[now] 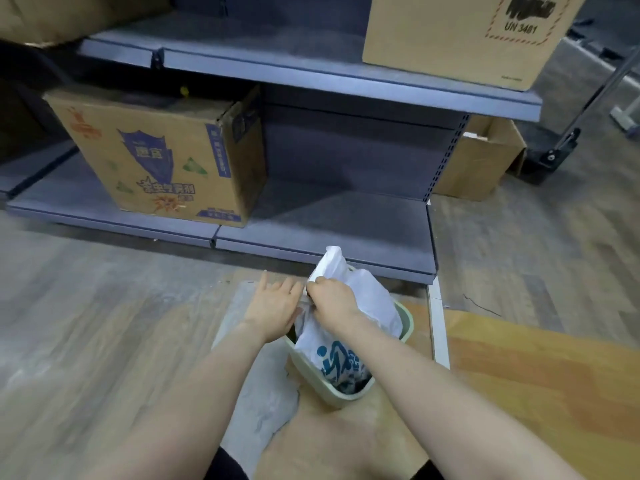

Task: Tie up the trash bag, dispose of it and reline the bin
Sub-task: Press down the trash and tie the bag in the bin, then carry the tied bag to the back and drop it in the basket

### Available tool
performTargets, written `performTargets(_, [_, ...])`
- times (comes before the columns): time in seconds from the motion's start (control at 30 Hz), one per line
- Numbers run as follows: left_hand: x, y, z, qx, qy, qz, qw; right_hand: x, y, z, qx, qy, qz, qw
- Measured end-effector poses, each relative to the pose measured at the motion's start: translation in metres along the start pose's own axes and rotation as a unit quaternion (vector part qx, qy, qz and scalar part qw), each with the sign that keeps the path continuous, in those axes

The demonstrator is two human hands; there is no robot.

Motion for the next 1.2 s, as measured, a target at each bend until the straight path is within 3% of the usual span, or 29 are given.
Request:
performTargets(0.2, [0.018,0.028,0.051,0.056,0.026,0.041,0.997,-0.009,0.024,0.016,0.056,-0.022,-0.012,0.998])
performTargets(0.37, [0.040,0.050,0.077,0.100,0.043,0.079,0.991,-0.011,0.039,0.036,0.029,-0.065,0.003,0.997])
performTargets(0.57, [0.057,0.094,0.097,0.152,0.030,0.105,0.982,-0.006,0.053,0.059,0.074,-0.062,-0.009,0.995])
performTargets(0.8, [0.082,0.118,0.147,0.169,0.052,0.163,0.971,-0.010,0.059,0.138,0.024,-0.044,-0.013,0.999])
performTargets(1.2, [0.123,0.154,0.278,0.155,0.037,0.184,0.970,0.009,0.060,0.284,-0.027,-0.038,0.045,0.998])
Point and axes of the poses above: each hand's wrist, its own y-axis away from the middle knuckle, its own z-axis out of the back of the hand, x = y × z, the point moved 7 cm from there along -y, towards the middle knuckle, and after that the axes turned 7 degrees about z, right-handed, at the moved point
